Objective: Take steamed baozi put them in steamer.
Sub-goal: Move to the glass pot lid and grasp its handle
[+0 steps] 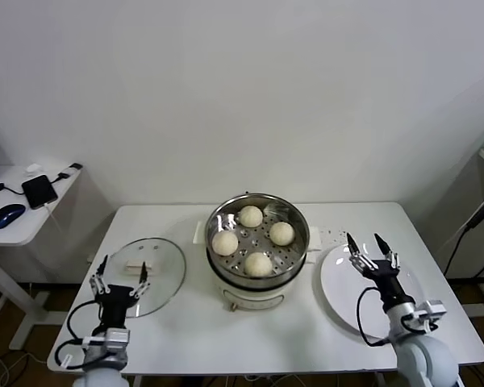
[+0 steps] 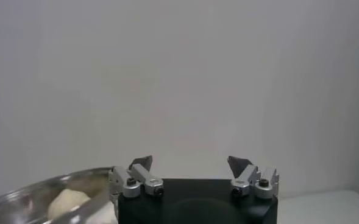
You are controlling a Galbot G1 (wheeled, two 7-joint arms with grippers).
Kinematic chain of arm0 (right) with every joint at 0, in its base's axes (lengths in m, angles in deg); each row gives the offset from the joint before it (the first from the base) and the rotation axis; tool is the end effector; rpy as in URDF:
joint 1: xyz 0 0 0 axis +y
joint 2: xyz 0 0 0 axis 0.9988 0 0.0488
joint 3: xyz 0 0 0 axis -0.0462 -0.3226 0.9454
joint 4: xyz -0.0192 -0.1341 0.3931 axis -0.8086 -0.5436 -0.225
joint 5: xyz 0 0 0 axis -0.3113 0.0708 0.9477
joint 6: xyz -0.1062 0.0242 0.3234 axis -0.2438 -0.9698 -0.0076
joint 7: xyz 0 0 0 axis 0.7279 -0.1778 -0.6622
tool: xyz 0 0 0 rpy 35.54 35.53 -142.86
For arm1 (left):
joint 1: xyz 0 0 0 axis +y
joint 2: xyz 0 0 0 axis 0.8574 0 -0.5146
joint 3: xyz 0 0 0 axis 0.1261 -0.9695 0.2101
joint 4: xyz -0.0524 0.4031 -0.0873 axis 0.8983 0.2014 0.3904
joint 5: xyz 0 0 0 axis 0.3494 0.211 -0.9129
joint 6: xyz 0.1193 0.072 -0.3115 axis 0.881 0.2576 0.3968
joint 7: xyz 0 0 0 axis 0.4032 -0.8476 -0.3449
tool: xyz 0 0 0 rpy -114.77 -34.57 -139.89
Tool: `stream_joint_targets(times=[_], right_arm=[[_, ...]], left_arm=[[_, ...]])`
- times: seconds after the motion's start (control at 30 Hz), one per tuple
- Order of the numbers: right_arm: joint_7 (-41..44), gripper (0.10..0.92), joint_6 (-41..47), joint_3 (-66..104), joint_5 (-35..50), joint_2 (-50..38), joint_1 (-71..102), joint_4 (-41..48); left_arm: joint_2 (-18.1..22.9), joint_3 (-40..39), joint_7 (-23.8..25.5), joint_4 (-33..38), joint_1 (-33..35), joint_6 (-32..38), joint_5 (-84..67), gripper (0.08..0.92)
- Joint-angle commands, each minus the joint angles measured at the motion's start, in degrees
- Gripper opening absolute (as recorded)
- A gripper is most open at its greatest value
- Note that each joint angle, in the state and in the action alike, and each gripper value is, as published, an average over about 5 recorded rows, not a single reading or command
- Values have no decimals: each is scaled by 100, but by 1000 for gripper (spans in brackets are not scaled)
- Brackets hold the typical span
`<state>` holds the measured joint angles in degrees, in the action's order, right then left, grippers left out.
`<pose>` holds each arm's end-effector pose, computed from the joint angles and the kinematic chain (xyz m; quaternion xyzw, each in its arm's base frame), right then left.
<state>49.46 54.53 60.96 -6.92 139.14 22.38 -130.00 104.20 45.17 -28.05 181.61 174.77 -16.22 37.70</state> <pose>0.2103 -0.1606 -0.3970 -0.0661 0.9908 0.1179 0.0096 0.1553 0.0572 -0.3932 0.0732 -0.9399 -0.3290 0.0542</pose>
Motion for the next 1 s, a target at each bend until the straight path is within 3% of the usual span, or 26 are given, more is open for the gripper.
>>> stream_joint_targets(times=[0.03, 0.17, 0.33, 0.5, 1.0], right_arm=[[-205, 823, -144, 210, 50, 73, 609, -117], [-184, 823, -140, 219, 64, 52, 584, -106], [-165, 823, -135, 253, 68, 31, 563, -87], [-164, 823, -121, 294, 60, 52, 539, -81], [-169, 823, -118, 289, -46, 255, 449, 15]], left_arm=[[-1126, 159, -391, -948, -416, 844, 4211, 823], [-1545, 188, -287, -1525, -722, 1363, 4222, 823], [-1826, 42, -499, -2164, -862, 1247, 4045, 823], [-1908, 37, -739, -2585, -969, 1163, 3878, 823], [-1902, -124, -844, -3133, -1367, 1243, 4021, 823]])
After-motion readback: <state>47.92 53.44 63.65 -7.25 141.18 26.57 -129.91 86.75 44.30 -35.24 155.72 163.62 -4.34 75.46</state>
